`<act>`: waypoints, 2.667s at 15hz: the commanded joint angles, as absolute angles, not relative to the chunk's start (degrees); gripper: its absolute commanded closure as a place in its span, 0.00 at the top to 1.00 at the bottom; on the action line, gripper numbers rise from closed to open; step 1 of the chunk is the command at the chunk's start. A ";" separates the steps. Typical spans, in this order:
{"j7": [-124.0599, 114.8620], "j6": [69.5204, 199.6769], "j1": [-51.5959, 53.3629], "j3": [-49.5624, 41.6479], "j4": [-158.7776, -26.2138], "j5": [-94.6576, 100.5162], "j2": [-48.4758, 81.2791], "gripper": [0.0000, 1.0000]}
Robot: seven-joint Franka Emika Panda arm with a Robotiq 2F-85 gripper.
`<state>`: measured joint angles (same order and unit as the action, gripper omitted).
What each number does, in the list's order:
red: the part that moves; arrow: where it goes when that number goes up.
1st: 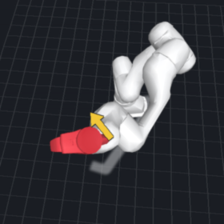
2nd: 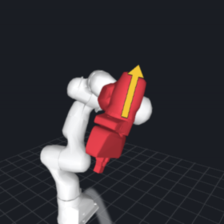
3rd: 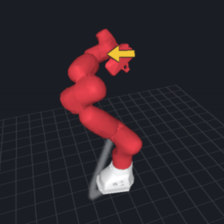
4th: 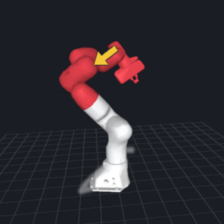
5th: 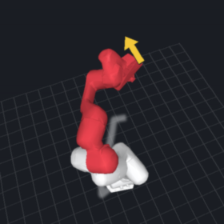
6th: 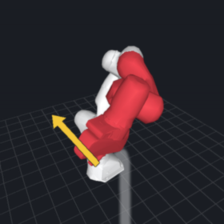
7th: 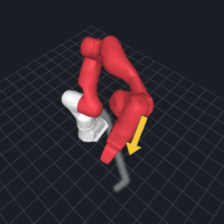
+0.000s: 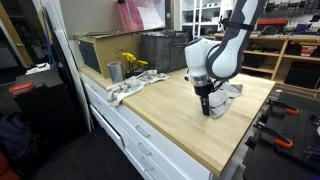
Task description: Fold the grey towel into a triangular shape
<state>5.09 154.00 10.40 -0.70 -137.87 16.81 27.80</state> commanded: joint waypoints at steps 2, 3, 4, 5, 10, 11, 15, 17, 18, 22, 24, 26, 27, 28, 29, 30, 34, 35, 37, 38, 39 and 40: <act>2.55 153.01 10.59 -1.95 -138.24 17.83 27.28 0.28; 2.76 152.94 10.10 -1.73 -138.34 17.35 26.98 0.20; 3.35 152.86 9.50 -1.37 -138.41 16.88 26.61 0.13; 3.73 152.71 9.11 -1.27 -138.49 16.72 26.12 0.07; 4.40 152.85 7.09 -1.48 -138.70 16.19 23.20 0.03; 4.47 152.95 6.62 -1.78 -138.77 16.39 22.25 0.03; 5.16 152.40 4.81 -2.40 -138.00 16.91 19.88 0.03; 5.42 152.16 4.08 -3.07 -137.18 17.37 19.19 0.03; 5.45 152.16 3.79 -3.42 -136.76 17.62 19.04 0.03; 5.17 151.79 3.42 -5.92 -133.33 20.46 20.63 0.03; 5.68 151.35 2.90 -7.07 -131.53 22.00 21.29 0.03; 5.54 150.82 2.55 -8.34 -129.83 23.80 21.82 0.03; 5.40 150.56 2.38 -9.04 -128.87 24.77 22.19 0.03; 5.02 150.27 2.29 -9.76 -127.77 25.82 22.74 0.03; 4.56 150.03 2.29 -10.62 -126.56 27.11 23.49 0.03; 4.09 149.68 2.39 -11.47 -125.39 28.37 24.14 0.03; 3.80 148.67 1.98 -13.66 -120.85 31.26 26.69 0.03; 3.75 148.46 1.84 -14.01 -119.64 31.50 27.41 0.03; 3.15 147.91 1.98 -15.02 -117.29 32.90 28.77 0.03; 2.91 147.58 1.99 -15.38 -116.26 33.44 29.35 0.03; 2.54 147.22 2.04 -15.88 -115.10 34.24 29.95 0.03; 2.27 146.85 1.98 -16.22 -114.02 34.92 30.55 0.03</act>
